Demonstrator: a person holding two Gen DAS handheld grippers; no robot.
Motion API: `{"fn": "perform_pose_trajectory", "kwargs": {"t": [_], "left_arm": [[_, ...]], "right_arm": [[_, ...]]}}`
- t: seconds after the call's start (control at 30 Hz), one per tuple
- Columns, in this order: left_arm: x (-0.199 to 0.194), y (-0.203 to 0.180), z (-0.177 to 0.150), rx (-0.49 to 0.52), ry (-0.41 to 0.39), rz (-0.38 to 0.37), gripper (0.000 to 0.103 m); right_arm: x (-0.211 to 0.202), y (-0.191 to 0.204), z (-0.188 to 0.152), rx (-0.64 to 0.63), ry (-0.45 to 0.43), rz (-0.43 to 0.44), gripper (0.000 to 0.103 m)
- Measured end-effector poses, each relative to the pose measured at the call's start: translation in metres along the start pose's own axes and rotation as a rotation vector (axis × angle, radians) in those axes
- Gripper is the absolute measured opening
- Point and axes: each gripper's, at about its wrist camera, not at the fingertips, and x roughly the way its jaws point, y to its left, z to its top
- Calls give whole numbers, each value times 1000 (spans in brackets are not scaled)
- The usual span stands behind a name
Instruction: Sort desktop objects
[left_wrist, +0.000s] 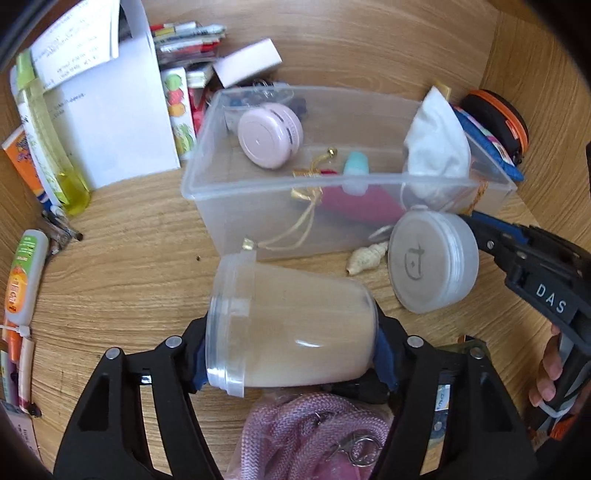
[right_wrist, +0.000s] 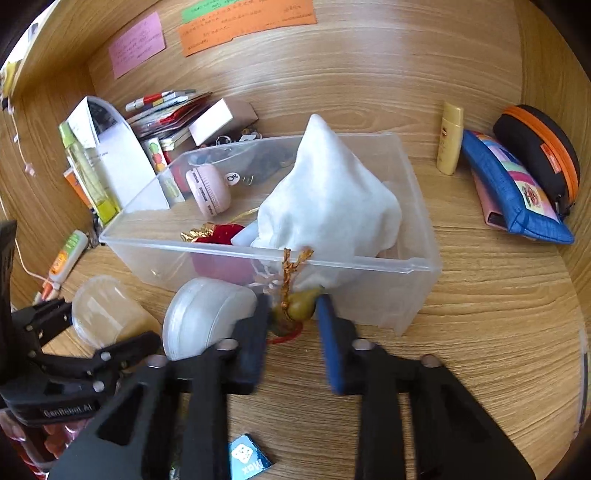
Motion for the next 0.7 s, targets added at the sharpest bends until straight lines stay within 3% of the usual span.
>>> {"fn": "perform_pose_trajectory", "kwargs": {"t": [0.37,0.7], "left_arm": [[-19,22,1,-92,-57,-19,65],[-38,18,1,-81,-115,3,65]], "right_arm": [[-20,-2,-5,-12,-54,4,17],[-51,-2,5,-28,-139,-12,17]]}}
